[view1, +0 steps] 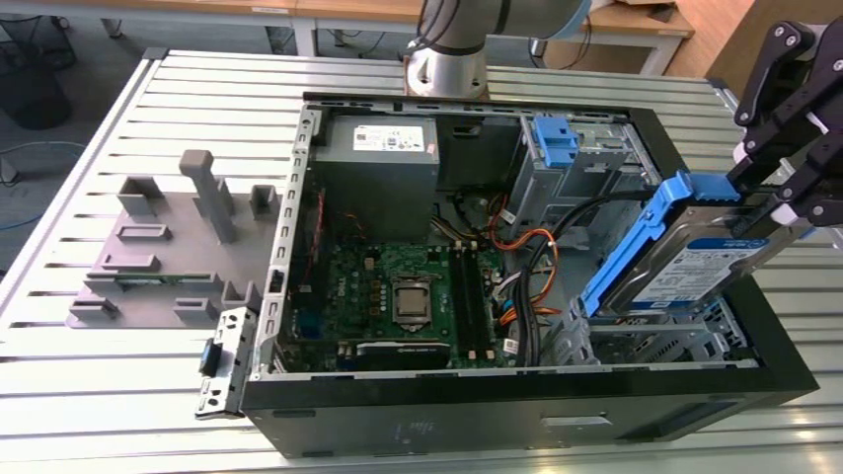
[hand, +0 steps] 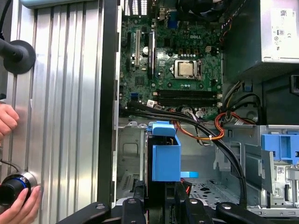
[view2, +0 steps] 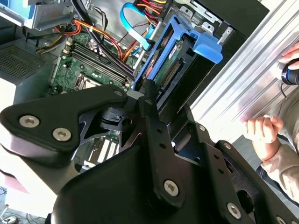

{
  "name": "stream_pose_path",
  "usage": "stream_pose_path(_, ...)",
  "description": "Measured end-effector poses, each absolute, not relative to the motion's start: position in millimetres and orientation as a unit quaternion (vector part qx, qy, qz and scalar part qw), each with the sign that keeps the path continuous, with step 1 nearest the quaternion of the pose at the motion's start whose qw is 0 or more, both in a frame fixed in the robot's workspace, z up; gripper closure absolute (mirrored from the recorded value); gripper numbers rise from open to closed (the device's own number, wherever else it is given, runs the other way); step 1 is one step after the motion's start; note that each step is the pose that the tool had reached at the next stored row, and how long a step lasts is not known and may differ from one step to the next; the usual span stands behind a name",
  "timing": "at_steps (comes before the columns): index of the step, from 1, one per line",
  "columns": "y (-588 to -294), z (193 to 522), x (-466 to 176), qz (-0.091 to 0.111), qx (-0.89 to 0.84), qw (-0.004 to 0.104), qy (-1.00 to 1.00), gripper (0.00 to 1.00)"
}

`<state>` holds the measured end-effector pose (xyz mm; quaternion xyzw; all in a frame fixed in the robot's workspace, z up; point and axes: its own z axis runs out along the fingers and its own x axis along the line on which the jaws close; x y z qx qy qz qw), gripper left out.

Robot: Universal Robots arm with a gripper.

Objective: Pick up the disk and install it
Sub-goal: 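Pick up the disk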

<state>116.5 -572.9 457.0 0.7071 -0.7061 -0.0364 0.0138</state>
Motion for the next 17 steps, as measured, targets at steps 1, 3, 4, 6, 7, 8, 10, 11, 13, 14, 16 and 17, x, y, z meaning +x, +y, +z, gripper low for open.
stream_pose_path(1, -572.5, 456.6, 116.5, -0.036, 0.707, 0.014, -0.706, 0.65)
stream_pose_path(3, -571.9, 455.8, 116.6, -0.036, 0.707, 0.014, -0.706, 0.65)
stream_pose_path(4, -571.8, 455.6, 116.5, -0.036, 0.707, 0.014, -0.706, 0.65)
stream_pose_path(6, -571.8, 455.6, 116.5, -0.036, 0.707, 0.014, -0.706, 0.65)
stream_pose_path(7, -571.8, 455.6, 116.5, -0.036, 0.707, 0.014, -0.706, 0.65)
stream_pose_path(8, -571.8, 455.6, 116.5, -0.036, 0.707, 0.014, -0.706, 0.65)
stream_pose_path(10, -571.7, 455.3, 116.6, -0.036, 0.705, 0.014, -0.708, 0.65)
stream_pose_path(11, -571.7, 455.1, 116.6, -0.036, 0.702, 0.014, -0.711, 0.65)
stream_pose_path(13, -571.8, 454.8, 117.1, -0.037, 0.697, 0.013, -0.716, 0.65)
stream_pose_path(14, -571.7, 454.8, 117.4, -0.037, 0.696, 0.013, -0.717, 0.65)
stream_pose_path(16, -571.8, 454.6, 118.2, -0.037, 0.694, 0.013, -0.718, 0.65)
stream_pose_path(17, -571.8, 454.4, 118.2, -0.037, 0.694, 0.013, -0.719, 0.65)
